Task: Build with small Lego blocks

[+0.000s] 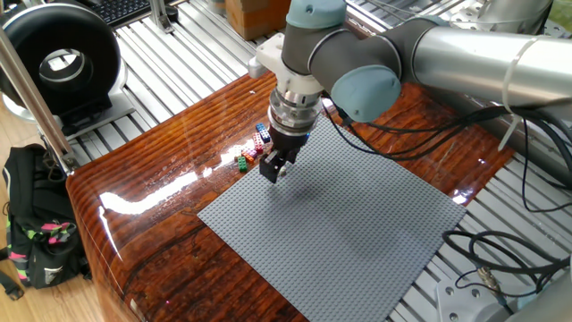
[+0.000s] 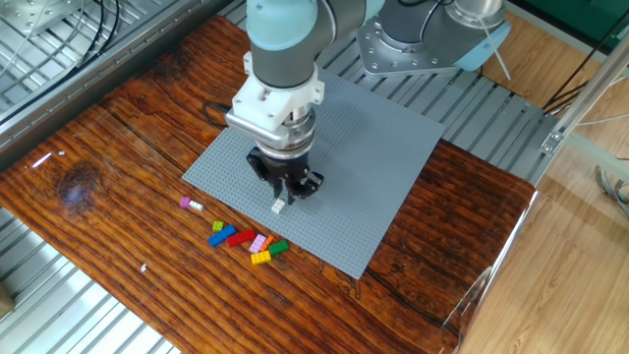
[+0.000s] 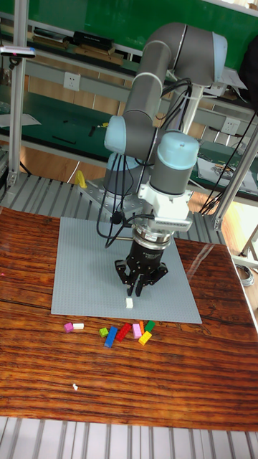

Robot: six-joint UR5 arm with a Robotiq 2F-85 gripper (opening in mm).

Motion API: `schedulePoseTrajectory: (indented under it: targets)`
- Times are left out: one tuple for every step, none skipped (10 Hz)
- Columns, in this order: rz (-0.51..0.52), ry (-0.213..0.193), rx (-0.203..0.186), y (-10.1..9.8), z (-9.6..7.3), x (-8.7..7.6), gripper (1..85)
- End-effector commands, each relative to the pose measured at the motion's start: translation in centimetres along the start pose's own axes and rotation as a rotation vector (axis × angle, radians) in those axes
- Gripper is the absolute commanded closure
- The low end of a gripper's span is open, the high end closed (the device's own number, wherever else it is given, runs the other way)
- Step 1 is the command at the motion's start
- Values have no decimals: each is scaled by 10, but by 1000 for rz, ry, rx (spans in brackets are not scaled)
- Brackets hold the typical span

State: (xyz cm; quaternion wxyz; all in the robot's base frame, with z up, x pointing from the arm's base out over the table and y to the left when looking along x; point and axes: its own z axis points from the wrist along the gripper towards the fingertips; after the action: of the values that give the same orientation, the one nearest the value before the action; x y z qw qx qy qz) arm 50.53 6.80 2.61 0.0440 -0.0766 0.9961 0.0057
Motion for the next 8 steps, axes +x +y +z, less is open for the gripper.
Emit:
schedulePoseTrajectory:
  targets:
    - [50,-32,18,0,-2,-11,837]
    - [58,-49,14,1,1,-16,837]
    - [65,-61,5,3,2,-20,837]
    - [67,-67,5,3,2,-22,837]
    - [67,-66,11,2,3,-22,837]
    - [65,-56,16,0,7,-21,837]
    - [60,-53,19,-2,11,-20,837]
    - [55,-49,23,-4,14,-19,837]
